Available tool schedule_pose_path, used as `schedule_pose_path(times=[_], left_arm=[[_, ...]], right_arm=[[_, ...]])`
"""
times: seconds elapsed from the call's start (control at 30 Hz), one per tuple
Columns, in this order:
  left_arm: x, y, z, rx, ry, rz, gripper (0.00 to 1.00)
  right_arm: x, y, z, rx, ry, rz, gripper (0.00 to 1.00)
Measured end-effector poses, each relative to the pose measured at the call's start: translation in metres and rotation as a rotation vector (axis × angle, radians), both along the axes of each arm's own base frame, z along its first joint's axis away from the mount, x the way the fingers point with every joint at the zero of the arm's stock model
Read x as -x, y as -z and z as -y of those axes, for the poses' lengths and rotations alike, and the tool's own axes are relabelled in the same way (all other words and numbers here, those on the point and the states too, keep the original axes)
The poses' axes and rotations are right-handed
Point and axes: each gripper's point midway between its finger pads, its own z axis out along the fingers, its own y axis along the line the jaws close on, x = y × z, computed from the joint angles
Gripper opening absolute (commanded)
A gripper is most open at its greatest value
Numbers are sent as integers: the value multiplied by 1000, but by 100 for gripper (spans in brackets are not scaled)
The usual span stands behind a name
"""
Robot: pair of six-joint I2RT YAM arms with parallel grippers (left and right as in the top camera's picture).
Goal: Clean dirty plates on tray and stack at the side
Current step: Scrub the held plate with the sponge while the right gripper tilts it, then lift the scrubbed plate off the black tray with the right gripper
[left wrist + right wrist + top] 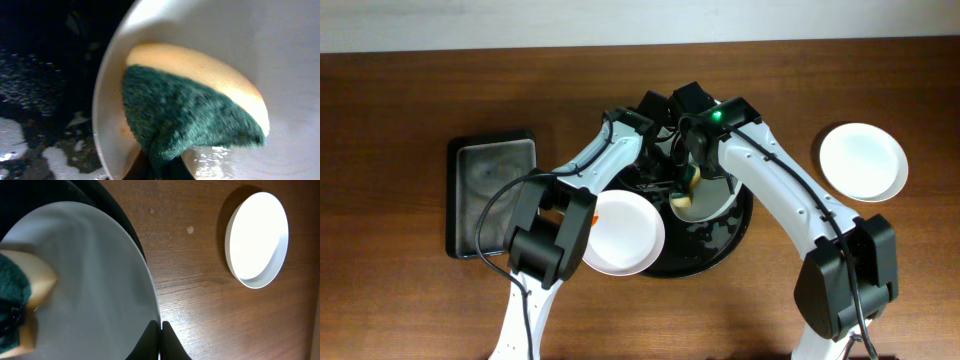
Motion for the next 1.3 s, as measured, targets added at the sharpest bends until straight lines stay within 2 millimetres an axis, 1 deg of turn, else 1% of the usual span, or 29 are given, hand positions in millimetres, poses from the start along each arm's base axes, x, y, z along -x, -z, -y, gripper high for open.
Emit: schedule_pose_path(times=[0.03, 0.2, 0.27, 0.3, 0.33, 0.37, 0.4, 0.43, 0.47, 0.53, 0.6, 0.63, 0.67, 0.7, 0.73, 0.77, 0.8, 0.83, 0.87, 0.97, 1.0, 1.03, 1.07, 1.17, 1.2, 1.3], left_arm=[[0, 4, -3, -16, -13, -1, 0], [-7, 11, -11, -102, -88, 6, 0], [-7, 11, -11, -103, -93, 5, 0], [-7, 11, -11, -105, -96, 5, 0], [-8, 11, -10, -104, -95, 8, 0], [-7, 11, -8, -103, -92, 12, 0], [-7, 11, -6, -103, -89, 17, 0], [-7, 12, -6, -105, -90, 19, 0], [-6, 12, -5, -105, -87, 20, 0], [-6, 12, -5, -107, -87, 23, 0], [-6, 12, -5, -107, -87, 24, 0], [-6, 12, -5, -107, -87, 23, 0], [-7, 12, -5, -106, -87, 24, 0], [-7, 12, -4, -105, -87, 25, 0], [-7, 12, -4, -105, -87, 26, 0], [-7, 12, -4, -104, -87, 28, 0], [-7, 12, -4, -107, -87, 30, 0], [-8, 12, -6, -114, -91, 33, 0], [-12, 11, -10, -125, -102, 43, 0], [-14, 12, -12, -132, -107, 51, 0], [-14, 12, -12, -132, -108, 50, 0], [-14, 12, -12, -132, -107, 51, 1], [-14, 12, -12, -132, -107, 50, 1], [-15, 12, -13, -135, -108, 53, 1], [-15, 12, -13, -135, -108, 54, 1], [-15, 12, -11, -141, -104, 66, 1]], right_arm=[[0, 0, 0, 1, 0, 0, 4], [0, 0, 1, 4, 0, 2, 5], [0, 0, 1, 5, 0, -2, 19], [1, 1, -1, -6, 0, -8, 30], [3, 3, -4, -33, 2, -18, 33], [4, 5, -5, -52, 10, -27, 35], [6, 9, -2, -97, 34, -53, 41], [6, 11, 7, -120, 65, -67, 42], [6, 15, 20, -165, 109, -94, 47], [4, 22, 41, -257, 175, -127, 48], [8, 48, 57, -433, 221, -191, 49], [11, 57, 59, -480, 232, -208, 47], [17, 73, 61, -550, 245, -233, 41], [21, 84, 58, -610, 234, -251, 34], [23, 91, 51, -663, 217, -261, 25], [26, 96, 37, -744, 194, -276, 16], [26, 95, 34, -768, 184, -277, 5], [21, 92, 38, -792, 175, -256, 4], [21, 93, 41, -788, 184, -253, 4], [22, 93, 40, -784, 183, -258, 4], [22, 89, 40, -766, 171, -246, 4], [21, 85, 38, -754, 159, -235, 19], [22, 80, 36, -741, 151, -228, 41], [22, 73, 21, -765, 90, -226, 41], [21, 72, 23, -777, 95, -224, 41], [13, 65, 34, -906, 98, -189, 41]])
